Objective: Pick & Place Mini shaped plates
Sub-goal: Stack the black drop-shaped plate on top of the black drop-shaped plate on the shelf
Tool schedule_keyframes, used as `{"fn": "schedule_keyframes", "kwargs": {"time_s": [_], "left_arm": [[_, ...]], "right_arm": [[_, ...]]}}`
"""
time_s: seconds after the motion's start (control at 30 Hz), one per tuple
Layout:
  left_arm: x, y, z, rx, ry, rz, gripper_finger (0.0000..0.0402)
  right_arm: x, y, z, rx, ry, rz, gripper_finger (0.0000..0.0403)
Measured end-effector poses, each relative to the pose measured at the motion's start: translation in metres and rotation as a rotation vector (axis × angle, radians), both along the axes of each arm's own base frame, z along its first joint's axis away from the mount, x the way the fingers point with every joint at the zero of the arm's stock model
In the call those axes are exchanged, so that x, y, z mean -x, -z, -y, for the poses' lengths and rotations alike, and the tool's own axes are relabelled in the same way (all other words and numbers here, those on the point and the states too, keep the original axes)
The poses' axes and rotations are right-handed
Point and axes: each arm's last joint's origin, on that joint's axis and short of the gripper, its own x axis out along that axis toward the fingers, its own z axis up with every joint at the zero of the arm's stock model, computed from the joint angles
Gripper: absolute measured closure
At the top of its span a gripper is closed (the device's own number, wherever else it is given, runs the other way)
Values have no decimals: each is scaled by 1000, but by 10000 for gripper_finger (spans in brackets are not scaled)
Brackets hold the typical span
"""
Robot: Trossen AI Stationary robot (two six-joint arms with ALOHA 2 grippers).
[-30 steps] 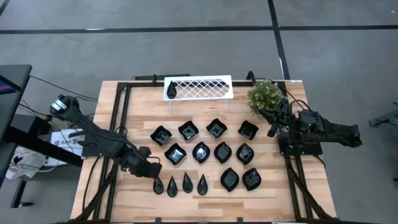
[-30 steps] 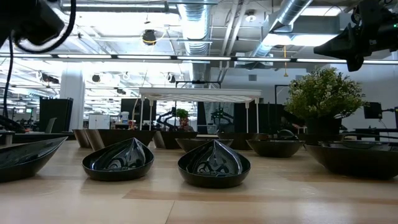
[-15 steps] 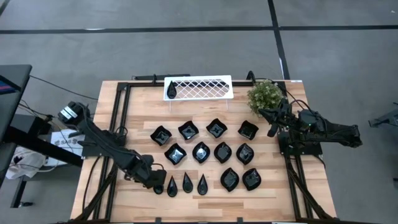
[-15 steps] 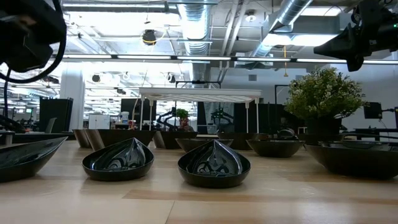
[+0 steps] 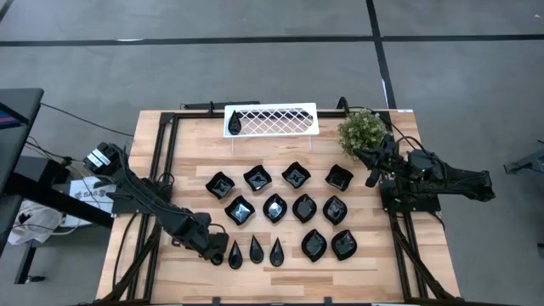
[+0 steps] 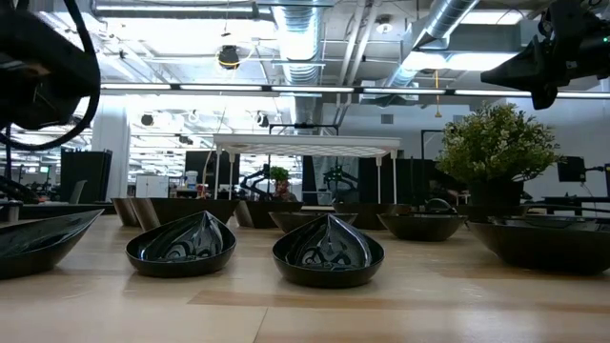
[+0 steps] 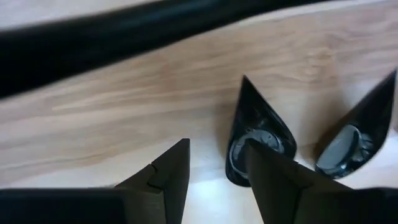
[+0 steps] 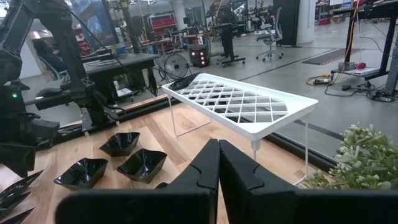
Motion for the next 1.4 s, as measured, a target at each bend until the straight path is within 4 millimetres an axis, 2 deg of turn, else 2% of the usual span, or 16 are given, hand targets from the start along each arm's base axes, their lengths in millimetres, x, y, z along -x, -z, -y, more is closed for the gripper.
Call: {"fn": "schedule_keyframes", "kwargs": {"time_s": [0.23,0.63,1.03,1.4], "left_arm": [[5,9,-4,8,1,10,248],[2,9,-2,32,-8,38,249],[1,9,-3,15,-12,56,296],[4,14,-6,8,-13,57,302]], "right_arm": [[0,0,0,0,0,-1,401],[0,0,0,0,-1,0,401],[0,0,0,0,0,-1,401],[0,0,0,0,0,0,401]]}}
